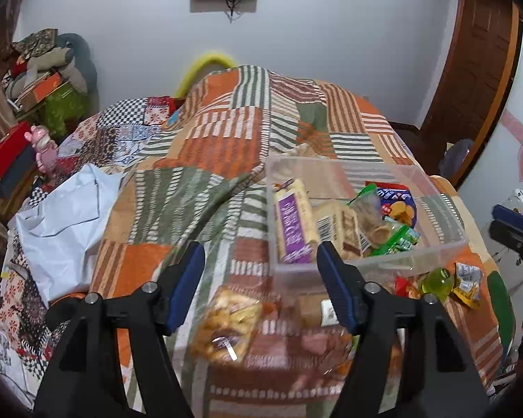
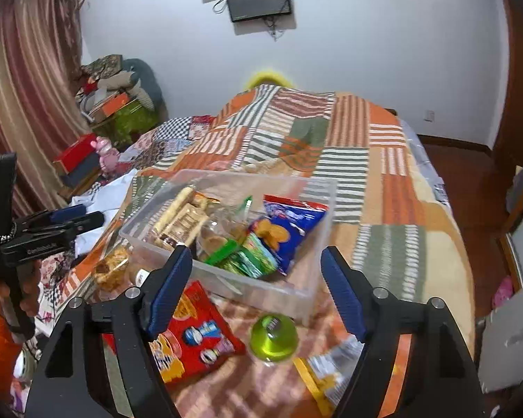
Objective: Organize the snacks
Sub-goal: 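Grasp the puff-snack bag with the left tool while the right tool grasps the silver-yellow wrapper bag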
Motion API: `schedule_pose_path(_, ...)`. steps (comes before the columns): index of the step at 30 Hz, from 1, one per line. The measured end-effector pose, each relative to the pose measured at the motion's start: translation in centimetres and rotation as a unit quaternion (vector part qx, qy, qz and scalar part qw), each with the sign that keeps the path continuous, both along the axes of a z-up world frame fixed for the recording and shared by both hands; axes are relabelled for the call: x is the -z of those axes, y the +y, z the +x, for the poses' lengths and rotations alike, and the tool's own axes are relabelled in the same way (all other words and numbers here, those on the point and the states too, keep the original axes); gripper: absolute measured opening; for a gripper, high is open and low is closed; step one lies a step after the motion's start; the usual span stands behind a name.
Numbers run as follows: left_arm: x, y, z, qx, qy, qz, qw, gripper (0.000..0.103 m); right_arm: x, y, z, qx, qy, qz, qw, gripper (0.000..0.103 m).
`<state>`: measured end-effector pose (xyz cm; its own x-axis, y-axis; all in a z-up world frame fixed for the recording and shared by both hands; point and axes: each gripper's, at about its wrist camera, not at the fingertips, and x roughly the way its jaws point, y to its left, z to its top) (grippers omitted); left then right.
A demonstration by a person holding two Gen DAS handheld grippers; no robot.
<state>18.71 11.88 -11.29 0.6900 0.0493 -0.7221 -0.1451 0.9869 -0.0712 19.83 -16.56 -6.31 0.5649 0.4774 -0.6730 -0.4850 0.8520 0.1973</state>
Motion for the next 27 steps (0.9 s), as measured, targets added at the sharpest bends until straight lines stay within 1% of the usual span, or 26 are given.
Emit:
schedule_pose_path(6, 1.0, 1.1, -1.6, -0.006, 0.014, 0.005, 0.9999, 0.069, 1.0, -2.6, -0.6, 0.032, 0.014, -0.007, 0.999, 0.075)
schedule_pose_path(11, 2.9, 1.9, -1.6, -0.007, 0.043, 0.012, 0.999, 0.07, 3.3, -4.5, -0.7, 0.059, 0.051, -0.008, 0.997, 0.075)
schedule_pose_path(13, 3.9, 2.4, -1.4, -0.009, 0.058, 0.007, 0.9983, 0.07, 4.3, -5.1, -0.6, 0.07, 0.066, -0.012, 0.995, 0.075)
schedule_pose_path(18, 6.1, 3.4, -1.3, -0.013, 0.082, -0.008, 0.9965, 0.07, 6.5, -6.8, -0.4, 0.097, 0.105, -0.003, 0.99, 0.075)
schedule_pose_path(21, 7.4, 3.6, -1.1, -0.012, 0.097, -0.015, 0.9951, 0.07, 7.4, -7.0, -0.4, 0.1, 0.116, -0.016, 0.988, 0.075)
schedule_pose_path(24, 8.0, 3.8, -1.1, -0.008, 0.093, -0.027, 0.9953, 0.072, 8.0, -6.7, -0.1, 0.098, 0.12, -0.031, 0.987, 0.075)
schedule_pose_path(27, 8.3, 4.0, -0.9, -0.008, 0.092, -0.044, 0.9948, 0.072, 8.5, -6.3, 0.2, 0.091, 0.131, -0.024, 0.987, 0.075)
